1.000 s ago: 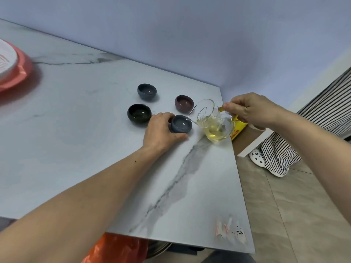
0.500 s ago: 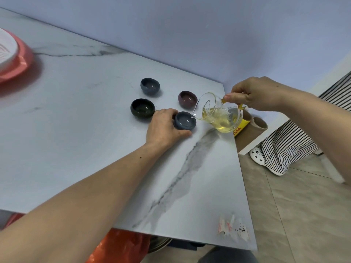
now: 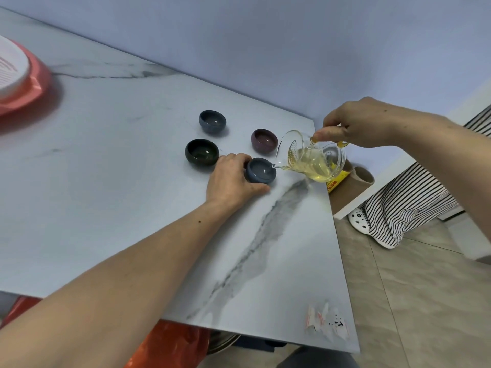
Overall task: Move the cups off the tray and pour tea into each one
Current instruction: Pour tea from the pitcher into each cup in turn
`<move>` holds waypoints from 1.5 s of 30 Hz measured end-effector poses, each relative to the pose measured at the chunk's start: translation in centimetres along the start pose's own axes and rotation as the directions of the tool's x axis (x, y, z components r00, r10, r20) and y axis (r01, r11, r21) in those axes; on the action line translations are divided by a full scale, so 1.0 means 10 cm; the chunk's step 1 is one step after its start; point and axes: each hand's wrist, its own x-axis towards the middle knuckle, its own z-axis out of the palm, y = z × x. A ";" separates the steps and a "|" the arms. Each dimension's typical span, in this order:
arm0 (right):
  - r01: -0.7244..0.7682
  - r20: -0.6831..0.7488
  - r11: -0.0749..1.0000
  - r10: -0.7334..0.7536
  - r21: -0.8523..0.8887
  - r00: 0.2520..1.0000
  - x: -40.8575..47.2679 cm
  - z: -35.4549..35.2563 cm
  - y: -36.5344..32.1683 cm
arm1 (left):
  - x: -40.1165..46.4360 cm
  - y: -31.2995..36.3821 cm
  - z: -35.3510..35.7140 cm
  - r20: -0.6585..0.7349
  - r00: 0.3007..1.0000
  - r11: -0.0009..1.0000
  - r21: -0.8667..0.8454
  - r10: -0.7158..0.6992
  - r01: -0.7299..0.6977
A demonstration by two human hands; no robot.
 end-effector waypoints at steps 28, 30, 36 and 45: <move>0.059 0.016 0.984 -0.057 -0.169 0.998 0.08 -0.23 -0.16 | 0.01 -0.04 0.00 -0.009 1.000 1.000 0.007 0.008 -0.008; 0.063 0.021 0.981 -0.060 -0.185 0.998 0.09 -0.25 -0.17 | 0.02 -0.04 0.01 -0.009 1.000 1.000 0.007 0.007 -0.007; 0.059 0.026 0.973 -0.055 -0.221 0.998 0.09 -0.28 -0.21 | 0.02 -0.04 0.01 0.000 1.000 1.000 0.005 0.000 0.000; 0.028 0.013 0.991 -0.026 -0.133 1.000 0.03 -0.25 -0.16 | 0.00 -0.01 -0.01 0.009 1.000 1.000 0.018 -0.004 0.004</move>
